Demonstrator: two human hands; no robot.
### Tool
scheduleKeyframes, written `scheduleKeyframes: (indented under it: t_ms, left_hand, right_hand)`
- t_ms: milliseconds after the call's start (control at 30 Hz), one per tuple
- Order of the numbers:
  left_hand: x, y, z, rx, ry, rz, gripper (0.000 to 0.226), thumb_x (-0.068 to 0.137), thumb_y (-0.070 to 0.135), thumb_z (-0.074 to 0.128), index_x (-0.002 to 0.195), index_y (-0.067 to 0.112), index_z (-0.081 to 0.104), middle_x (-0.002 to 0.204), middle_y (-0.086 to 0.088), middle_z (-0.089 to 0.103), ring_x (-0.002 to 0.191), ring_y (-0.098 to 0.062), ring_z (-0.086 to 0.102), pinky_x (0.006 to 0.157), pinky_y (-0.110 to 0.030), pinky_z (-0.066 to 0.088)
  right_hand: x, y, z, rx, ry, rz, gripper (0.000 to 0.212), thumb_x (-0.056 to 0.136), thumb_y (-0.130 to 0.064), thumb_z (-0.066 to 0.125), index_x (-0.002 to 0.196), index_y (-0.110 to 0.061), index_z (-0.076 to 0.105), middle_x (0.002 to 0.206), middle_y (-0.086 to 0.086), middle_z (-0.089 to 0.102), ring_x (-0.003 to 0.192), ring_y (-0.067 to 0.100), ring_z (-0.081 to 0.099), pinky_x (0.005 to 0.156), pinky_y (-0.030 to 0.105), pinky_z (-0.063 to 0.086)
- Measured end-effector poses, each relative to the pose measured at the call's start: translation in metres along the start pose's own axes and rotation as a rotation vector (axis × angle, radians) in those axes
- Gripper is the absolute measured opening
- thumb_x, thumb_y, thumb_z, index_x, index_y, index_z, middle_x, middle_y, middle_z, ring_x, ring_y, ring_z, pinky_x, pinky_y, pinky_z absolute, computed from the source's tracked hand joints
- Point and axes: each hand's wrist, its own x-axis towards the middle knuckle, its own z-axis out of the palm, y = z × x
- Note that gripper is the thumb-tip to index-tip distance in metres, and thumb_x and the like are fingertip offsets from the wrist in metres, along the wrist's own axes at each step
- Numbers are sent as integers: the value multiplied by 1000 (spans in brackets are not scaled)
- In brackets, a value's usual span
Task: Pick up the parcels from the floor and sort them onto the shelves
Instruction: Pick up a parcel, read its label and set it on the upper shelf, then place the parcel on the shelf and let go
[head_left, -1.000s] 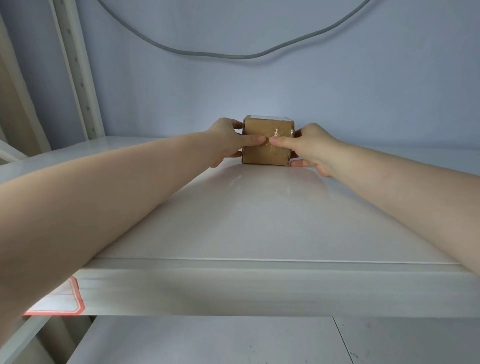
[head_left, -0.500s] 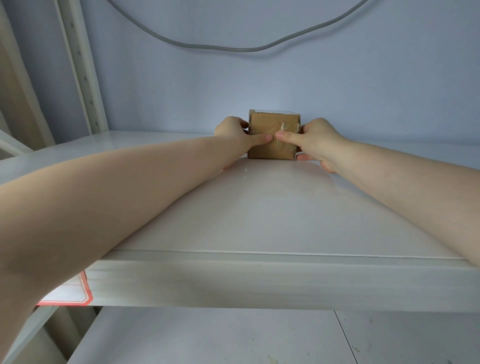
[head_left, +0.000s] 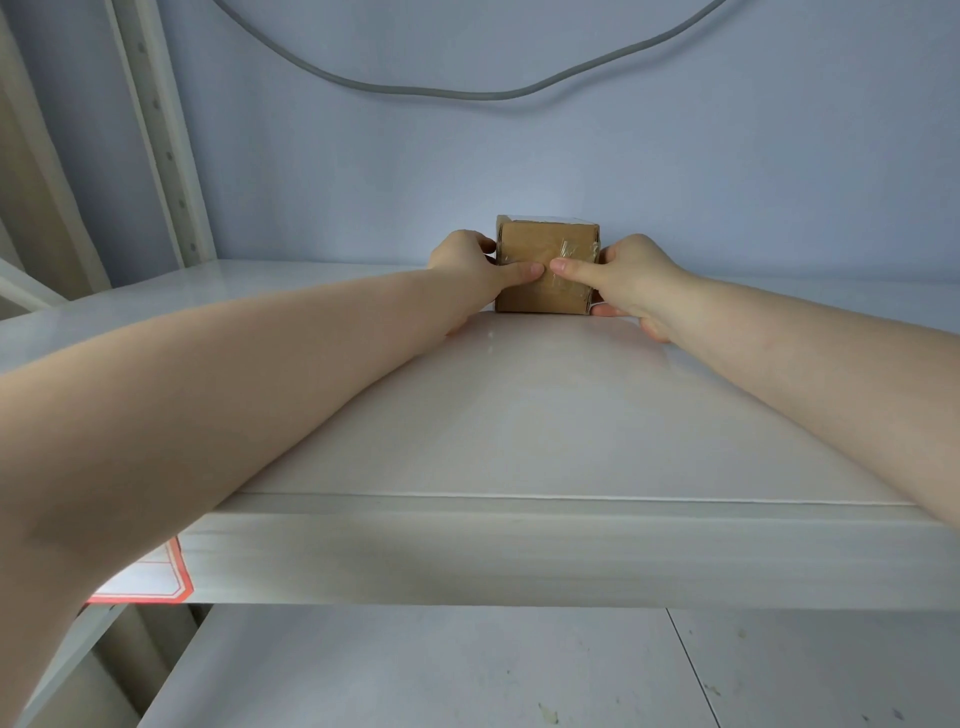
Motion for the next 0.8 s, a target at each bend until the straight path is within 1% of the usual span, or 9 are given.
scheduleKeyframes:
  t_ms: [167, 300, 333, 400, 467, 500, 633, 733, 800]
  left_hand:
    - [-6, 5, 0, 101, 5, -2, 79, 75, 52, 77, 138, 11, 53, 125, -4, 65, 109, -23, 65, 89, -32, 52]
    - [-14, 9, -2, 104, -4, -12, 82, 77, 54, 75, 142, 11, 48, 133, -6, 60, 119, -24, 60, 97, -36, 50]
    - [-17, 11, -3, 105, -12, -27, 84, 78, 54, 74, 144, 11, 46, 135, -7, 59, 121, -25, 59, 99, -37, 49]
    - [-24, 18, -6, 116, -36, -64, 84, 80, 54, 72, 144, 10, 42, 134, -8, 57, 121, -26, 58, 96, -36, 49]
    - [-32, 29, -14, 128, -57, -94, 68, 81, 49, 73, 134, 18, 43, 121, -6, 54, 111, -24, 57, 82, -35, 48]
    - [-36, 36, -20, 124, -76, -116, 68, 82, 44, 75, 136, 16, 42, 118, -6, 50, 108, -25, 55, 79, -35, 46]
    - [-49, 50, -45, 117, -117, -156, 67, 75, 31, 83, 131, 13, 50, 128, -7, 52, 114, -27, 52, 104, -41, 45]
    - [-72, 55, -58, 20, -89, -152, 55, 77, 25, 82, 125, 12, 58, 124, -5, 59, 115, -21, 56, 100, -36, 48]
    - [-98, 60, -65, -92, -60, -111, 36, 84, 20, 76, 117, 12, 65, 117, -4, 66, 110, -19, 62, 94, -33, 52]
  right_hand:
    - [1, 0, 0, -7, -3, 3, 54, 80, -40, 74, 116, -1, 63, 122, 15, 66, 111, 22, 64, 90, 34, 55]
    - [1, 1, -2, -28, -53, 10, 44, 82, -40, 72, 109, -7, 63, 124, 13, 65, 113, 21, 62, 96, 35, 53]
    - [0, 0, -4, -22, -66, 19, 48, 81, -41, 72, 112, -7, 62, 128, 13, 63, 115, 21, 61, 95, 35, 53]
    - [-2, -4, -9, 9, -73, 52, 75, 78, -45, 74, 133, -1, 50, 141, 11, 53, 120, 21, 56, 89, 33, 54]
    - [-4, -10, -18, 32, -26, 68, 90, 78, -44, 74, 146, -1, 35, 144, 13, 47, 120, 23, 54, 83, 32, 53]
    - [-5, -14, -23, 40, 7, 69, 89, 79, -42, 74, 146, -1, 33, 142, 14, 48, 118, 24, 55, 82, 32, 52]
    - [-22, -33, -42, 46, 56, 55, 63, 81, -33, 75, 132, -5, 51, 124, 14, 59, 106, 23, 59, 85, 33, 52]
    - [-54, -52, -42, 80, -31, 19, 40, 83, -28, 73, 117, -8, 63, 108, 10, 67, 92, 19, 64, 83, 29, 55]
    - [-83, -66, -38, 175, -138, -31, 26, 84, -25, 72, 105, -11, 66, 99, 8, 72, 82, 16, 68, 76, 25, 57]
